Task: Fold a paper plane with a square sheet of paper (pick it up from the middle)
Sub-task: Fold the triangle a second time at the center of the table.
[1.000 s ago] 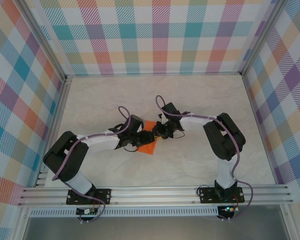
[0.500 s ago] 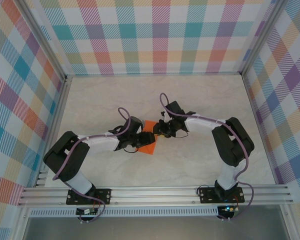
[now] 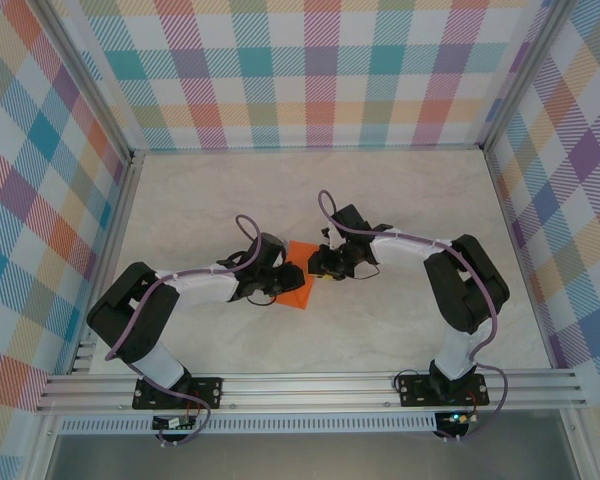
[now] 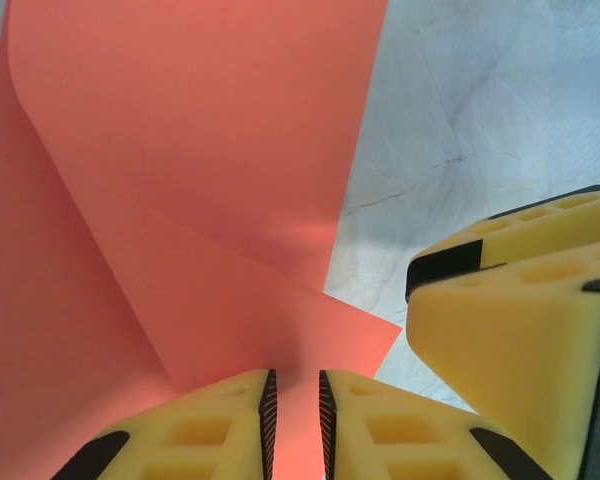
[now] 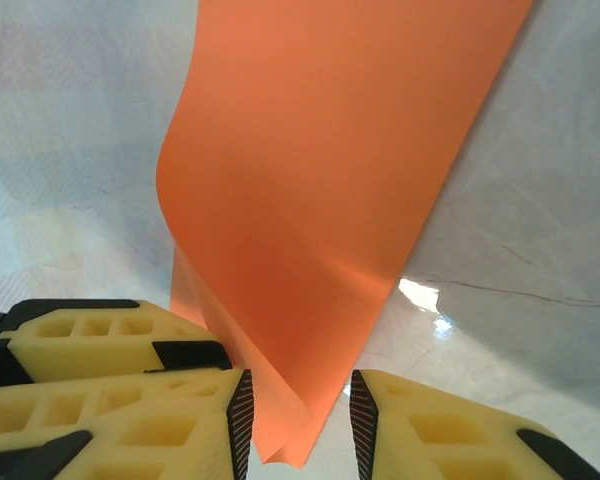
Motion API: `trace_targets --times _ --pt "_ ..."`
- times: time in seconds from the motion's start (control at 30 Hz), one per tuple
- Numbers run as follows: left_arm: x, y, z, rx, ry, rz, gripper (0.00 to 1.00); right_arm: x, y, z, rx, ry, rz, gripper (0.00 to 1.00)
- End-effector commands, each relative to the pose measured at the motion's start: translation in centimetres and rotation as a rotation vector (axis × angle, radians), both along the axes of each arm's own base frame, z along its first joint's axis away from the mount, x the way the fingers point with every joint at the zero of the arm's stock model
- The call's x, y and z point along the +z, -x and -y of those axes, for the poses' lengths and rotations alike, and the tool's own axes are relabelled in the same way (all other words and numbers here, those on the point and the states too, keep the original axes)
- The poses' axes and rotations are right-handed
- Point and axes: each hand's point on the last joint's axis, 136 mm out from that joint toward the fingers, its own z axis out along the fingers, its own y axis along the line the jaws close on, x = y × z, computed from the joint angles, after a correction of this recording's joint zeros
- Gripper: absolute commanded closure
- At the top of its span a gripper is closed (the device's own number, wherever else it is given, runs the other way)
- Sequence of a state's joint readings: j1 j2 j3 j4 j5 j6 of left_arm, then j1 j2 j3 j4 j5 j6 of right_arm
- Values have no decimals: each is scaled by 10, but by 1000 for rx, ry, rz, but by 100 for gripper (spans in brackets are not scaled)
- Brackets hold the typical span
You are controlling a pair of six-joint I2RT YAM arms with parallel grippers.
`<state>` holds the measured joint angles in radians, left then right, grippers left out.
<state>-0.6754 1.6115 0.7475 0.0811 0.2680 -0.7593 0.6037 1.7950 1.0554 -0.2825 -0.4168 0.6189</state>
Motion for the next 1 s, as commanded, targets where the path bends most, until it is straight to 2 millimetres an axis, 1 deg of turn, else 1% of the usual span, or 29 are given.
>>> trace_targets --times 0.0,0.17,0.4,0.47,0.67,0.73,0.8,0.9,0.97 --pt "-10 1 -8 11 -36 -14 79 -2 11 0 50 -18 -28 66" --pt "-9 0 -7 11 -36 -13 80 -6 15 -5 70 -42 -57 69" --pt "-10 0 -8 14 -40 -13 81 -7 17 -7 92 -53 -64 70" --pt "-9 -1 -8 15 -40 -11 81 -10 17 -8 96 -52 -69 74" --pt "-6 -1 -7 14 -33 -7 81 -13 13 -9 103 -39 -60 79" --pt "-4 -1 -7 14 -30 -6 81 -13 10 -10 102 -34 -46 85" --pt "-3 -1 -6 13 -26 -4 81 -13 7 -9 98 -27 -35 88" --pt "1 0 -8 18 -28 -2 79 -13 4 -9 97 -20 -16 92" --pt "4 1 -11 25 -35 3 76 -13 2 -8 97 -12 -2 94"
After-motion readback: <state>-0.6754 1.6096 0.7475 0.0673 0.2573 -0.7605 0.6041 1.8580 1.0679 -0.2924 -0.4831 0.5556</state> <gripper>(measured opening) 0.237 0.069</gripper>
